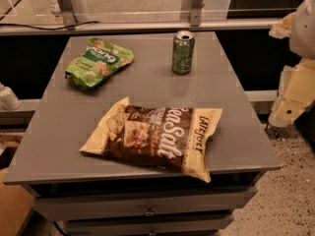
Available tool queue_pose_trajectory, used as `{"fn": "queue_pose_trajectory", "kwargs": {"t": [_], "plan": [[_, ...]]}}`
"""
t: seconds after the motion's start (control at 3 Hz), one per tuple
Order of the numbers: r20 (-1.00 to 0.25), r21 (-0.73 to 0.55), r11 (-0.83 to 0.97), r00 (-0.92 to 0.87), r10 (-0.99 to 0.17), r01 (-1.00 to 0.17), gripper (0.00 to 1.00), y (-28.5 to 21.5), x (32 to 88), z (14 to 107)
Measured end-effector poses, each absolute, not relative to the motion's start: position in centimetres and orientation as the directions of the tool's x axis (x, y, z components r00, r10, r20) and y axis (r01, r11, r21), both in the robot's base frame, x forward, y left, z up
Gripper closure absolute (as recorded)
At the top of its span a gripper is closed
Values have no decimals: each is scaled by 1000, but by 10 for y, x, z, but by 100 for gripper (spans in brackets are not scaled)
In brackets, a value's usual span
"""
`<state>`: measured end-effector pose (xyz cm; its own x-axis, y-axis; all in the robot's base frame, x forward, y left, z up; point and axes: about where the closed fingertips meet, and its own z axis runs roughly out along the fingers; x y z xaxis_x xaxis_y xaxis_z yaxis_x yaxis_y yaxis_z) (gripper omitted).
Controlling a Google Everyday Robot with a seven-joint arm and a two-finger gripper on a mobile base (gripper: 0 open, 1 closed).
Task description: Knock green can over
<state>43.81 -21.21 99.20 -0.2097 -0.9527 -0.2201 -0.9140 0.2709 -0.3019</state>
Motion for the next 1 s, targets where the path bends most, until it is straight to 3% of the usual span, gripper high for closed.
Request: {"fn": "queue_pose_trajectory", "kwargs": {"t": [0.33,1.0], "plan": [[-231,-309,275,-208,-950,-911,0,-211,439,993],[-404,-283,431,-301,-864,-857,0,-207,473,975]]}}
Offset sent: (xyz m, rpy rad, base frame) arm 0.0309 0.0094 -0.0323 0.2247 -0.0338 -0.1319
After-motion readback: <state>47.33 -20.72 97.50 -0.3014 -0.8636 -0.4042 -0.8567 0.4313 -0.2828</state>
